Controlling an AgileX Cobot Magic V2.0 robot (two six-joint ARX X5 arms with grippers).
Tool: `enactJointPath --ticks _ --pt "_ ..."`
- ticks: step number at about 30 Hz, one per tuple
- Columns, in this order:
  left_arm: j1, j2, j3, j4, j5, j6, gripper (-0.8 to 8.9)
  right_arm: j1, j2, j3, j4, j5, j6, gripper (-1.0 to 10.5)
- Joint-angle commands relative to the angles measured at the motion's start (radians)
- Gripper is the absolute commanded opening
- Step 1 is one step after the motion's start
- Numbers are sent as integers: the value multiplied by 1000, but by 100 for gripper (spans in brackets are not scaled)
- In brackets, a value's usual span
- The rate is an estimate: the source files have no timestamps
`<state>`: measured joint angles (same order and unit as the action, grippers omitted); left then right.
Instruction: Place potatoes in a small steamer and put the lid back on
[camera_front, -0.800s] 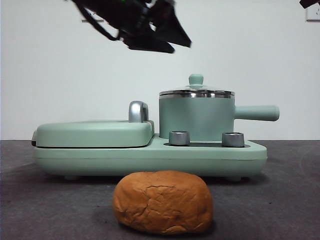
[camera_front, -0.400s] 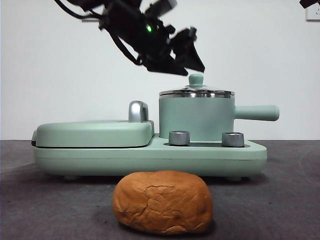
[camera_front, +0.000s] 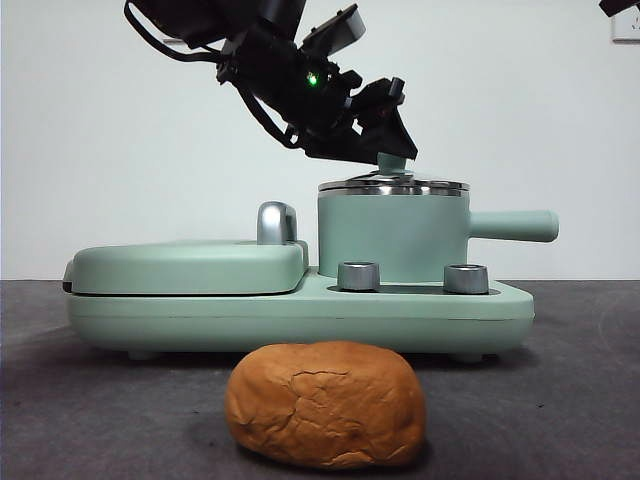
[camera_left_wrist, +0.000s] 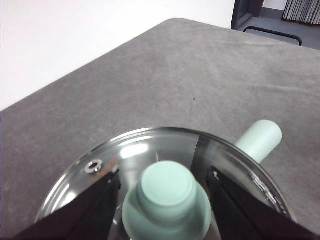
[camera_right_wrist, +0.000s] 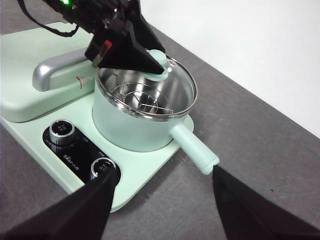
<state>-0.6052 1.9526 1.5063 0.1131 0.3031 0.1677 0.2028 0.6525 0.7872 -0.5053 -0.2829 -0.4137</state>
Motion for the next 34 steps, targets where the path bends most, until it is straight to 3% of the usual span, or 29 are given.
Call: enactJointPath --ticks 1,7,11,23,34 --pt "-5 31 26 10 0 -5 280 5 6 17 10 2 15 305" --pt "-5 32 26 13 -2 -4 244 5 6 17 10 2 15 305" --pt "-5 32 26 14 -20 -4 -2 5 6 17 9 2 15 305" --pt "-5 16 26 10 -19 4 6 5 6 17 3 2 15 305" --pt "-5 -106 26 -11 -18 -5 6 5 6 17 3 2 15 305"
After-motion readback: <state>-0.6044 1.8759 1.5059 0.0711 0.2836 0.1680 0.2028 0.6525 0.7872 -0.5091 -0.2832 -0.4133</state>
